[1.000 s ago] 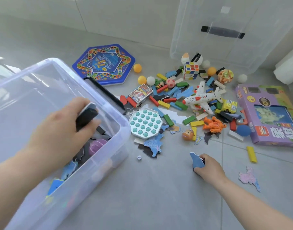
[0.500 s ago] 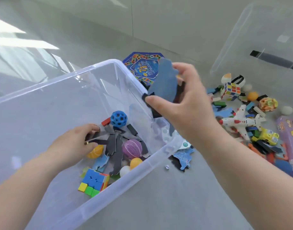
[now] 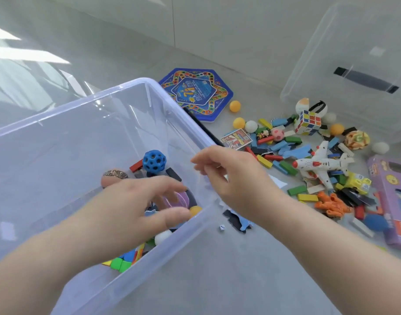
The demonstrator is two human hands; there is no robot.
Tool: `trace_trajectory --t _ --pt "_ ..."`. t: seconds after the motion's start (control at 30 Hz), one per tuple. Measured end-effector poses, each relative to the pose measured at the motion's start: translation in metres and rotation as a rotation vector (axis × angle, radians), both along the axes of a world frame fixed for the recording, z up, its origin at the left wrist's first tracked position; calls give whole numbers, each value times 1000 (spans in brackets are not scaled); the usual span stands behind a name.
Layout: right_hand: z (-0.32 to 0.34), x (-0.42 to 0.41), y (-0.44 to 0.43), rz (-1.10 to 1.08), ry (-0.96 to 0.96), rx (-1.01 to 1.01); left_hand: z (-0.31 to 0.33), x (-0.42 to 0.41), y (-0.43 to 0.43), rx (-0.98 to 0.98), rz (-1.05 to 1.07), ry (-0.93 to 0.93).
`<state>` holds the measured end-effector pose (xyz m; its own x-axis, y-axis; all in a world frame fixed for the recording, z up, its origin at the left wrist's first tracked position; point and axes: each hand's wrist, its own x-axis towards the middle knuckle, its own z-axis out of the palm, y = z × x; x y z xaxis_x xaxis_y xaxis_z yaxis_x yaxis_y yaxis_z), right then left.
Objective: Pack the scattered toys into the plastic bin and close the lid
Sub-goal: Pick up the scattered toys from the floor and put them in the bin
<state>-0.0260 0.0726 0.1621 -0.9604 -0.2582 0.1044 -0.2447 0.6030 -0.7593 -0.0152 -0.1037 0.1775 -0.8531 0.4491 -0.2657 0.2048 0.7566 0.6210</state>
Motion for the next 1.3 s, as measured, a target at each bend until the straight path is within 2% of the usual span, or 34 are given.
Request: trace_trajectory --t 0.07,0.13,0.2,0.27,0.33,0.47,0.53,0.6,0.67,0.73,0.8,0.83,0.93,1.03,1.1,1.2,1.3 --pt "-5 11 38 -79 158 -15 -8 10 19 -97 -102 77" --pt "-17 22 83 -230 202 113 -19 14 35 -168 -200 221" --pt "-37 33 131 -406 32 205 -24 14 49 -177 -209 380" --pt "-64 48 178 -605 -184 239 -27 11 56 -275 -178 478" --pt "-89 68 215 -781 -314 281 -23 7 64 -340 -140 528" --pt "-119 116 259 -976 -404 348 -26 -15 84 -373 5 565" --pt "-129 141 275 -1094 -407 379 -30 -32 85 -384 25 504" --pt "-138 163 287 -1205 -496 353 -30 -46 84 -381 73 444" --pt "-145 179 292 -1228 -672 263 -37 -54 80 -427 50 431" --pt "-153 190 289 -1154 -805 253 -38 -54 90 -479 54 494" --pt "-158 199 281 -1088 -855 253 -28 -40 112 -528 48 566" --pt "-160 202 279 -1077 -856 228 -24 -31 125 -489 16 609" --pt "-157 204 278 -1126 -877 67 -25 -3 159 -397 -208 658" --pt "-151 196 279 -1155 -922 -35 -42 9 184 -477 -469 530" --pt "-154 188 277 -1145 -930 17 -54 12 196 -545 -577 365" --pt "-164 182 274 -1117 -901 111 -84 7 207 -613 -592 195" --pt "-170 177 275 -1088 -914 190 -107 -1 228 -564 -476 103"
